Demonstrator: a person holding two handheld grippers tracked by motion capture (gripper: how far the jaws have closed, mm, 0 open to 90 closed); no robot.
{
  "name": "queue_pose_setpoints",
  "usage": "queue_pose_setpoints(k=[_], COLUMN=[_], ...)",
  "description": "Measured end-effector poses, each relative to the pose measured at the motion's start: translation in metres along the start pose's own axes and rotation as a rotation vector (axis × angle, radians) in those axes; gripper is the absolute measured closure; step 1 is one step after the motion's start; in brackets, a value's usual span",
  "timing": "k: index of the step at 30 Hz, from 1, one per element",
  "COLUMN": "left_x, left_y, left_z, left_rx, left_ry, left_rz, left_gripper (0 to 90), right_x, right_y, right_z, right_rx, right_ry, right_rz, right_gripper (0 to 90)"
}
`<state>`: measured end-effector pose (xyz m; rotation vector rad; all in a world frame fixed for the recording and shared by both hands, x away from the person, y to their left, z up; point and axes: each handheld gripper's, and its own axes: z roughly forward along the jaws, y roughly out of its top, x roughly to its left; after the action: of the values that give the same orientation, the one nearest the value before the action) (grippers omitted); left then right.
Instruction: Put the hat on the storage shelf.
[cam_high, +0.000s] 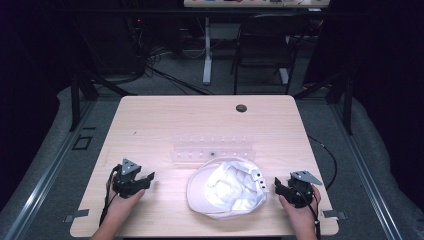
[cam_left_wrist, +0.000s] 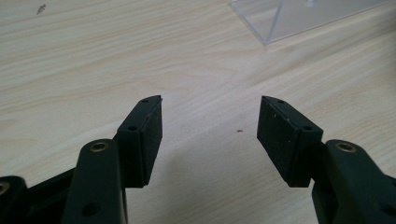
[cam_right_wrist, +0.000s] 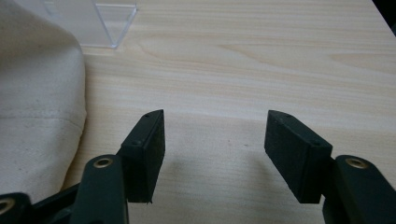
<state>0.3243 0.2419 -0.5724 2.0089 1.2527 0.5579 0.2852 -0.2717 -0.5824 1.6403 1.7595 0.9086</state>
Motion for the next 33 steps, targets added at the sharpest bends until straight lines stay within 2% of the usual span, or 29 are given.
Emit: queue_pose_setpoints(k=[4, 7, 9, 10, 17, 22, 23, 26, 28, 33], left_x=[-0.003, -0.005, -0.005, -0.005, -0.006, -0.006, -0.006, -0.006, -0.006, -0.006], left_y=[0.0, 0.0, 0.0, 0.001, 0.002, 0.002, 0.002, 0.002, 0.002, 0.001], left_z=[0.001, 0.002, 0.002, 0.001, -0.002, -0.002, -0.003, -0.004, -0.005, -0.006], left_rx=[0.002, -0.001, -0.007, -0.02, -0.027, -0.022, -0.023, -0.029, -0.037, -0.032], left_ry=[-0.009, 0.002, 0.007, 0.013, 0.013, -0.021, -0.006, -0.006, -0.003, -0.005], left_rz=[0.002, 0.003, -0.006, -0.016, -0.011, -0.008, -0.001, -0.002, -0.01, -0.014], left_gripper=[40.3, 40.0, 38.9, 37.2, 37.1, 37.1, 37.1, 38.3, 39.5, 43.7], right_x=[0.001, 0.001, 0.002, 0.004, 0.01, 0.013, 0.014, 0.014, 0.017, 0.019], right_y=[-0.001, 0.0, 0.001, 0.002, 0.001, 0.004, 0.005, 0.007, 0.009, 0.016], right_z=[0.0, -0.002, -0.002, -0.004, -0.006, -0.01, -0.012, -0.015, -0.018, -0.022], right_rx=[-0.019, -0.036, -0.036, -0.032, -0.019, -0.029, -0.008, 0.007, 0.046, 0.073], right_ry=[-0.012, -0.014, -0.01, -0.006, -0.015, -0.011, -0.006, 0.001, 0.048, 0.075], right_rz=[-0.008, -0.015, -0.01, -0.012, -0.042, -0.055, -0.047, -0.043, -0.032, -0.043], right_gripper=[37.9, 39.3, 39.2, 42.7, 42.5, 41.3, 42.5, 45.5, 49.9, 51.6])
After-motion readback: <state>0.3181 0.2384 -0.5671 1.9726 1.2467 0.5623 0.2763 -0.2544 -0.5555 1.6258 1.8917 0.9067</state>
